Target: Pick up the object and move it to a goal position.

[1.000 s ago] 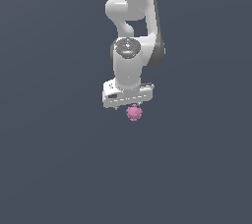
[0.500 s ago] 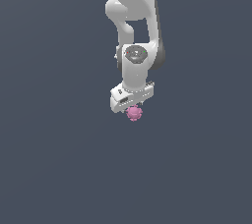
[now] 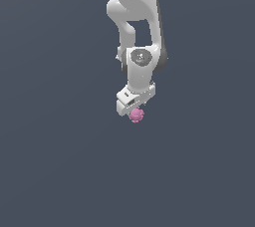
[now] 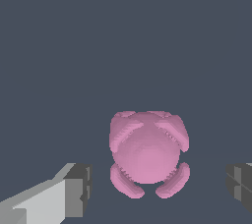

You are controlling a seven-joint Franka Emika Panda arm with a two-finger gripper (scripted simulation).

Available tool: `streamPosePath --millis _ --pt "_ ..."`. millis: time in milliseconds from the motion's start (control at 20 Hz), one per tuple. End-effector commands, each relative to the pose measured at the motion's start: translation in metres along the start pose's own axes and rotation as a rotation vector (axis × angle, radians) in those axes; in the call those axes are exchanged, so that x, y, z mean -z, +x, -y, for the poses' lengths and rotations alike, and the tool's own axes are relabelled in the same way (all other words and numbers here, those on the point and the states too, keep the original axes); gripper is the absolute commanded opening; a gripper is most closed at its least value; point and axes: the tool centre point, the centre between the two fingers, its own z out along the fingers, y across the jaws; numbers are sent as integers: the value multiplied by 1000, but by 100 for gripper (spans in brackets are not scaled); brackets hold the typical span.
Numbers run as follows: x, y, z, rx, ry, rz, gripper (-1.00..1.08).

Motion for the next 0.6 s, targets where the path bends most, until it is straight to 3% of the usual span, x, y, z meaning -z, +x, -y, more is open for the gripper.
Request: streamPosePath --millis 0,550 --pt "-1 0 1 14 -1 -1 100" --pt "-28 -1 2 13 0 -1 100"
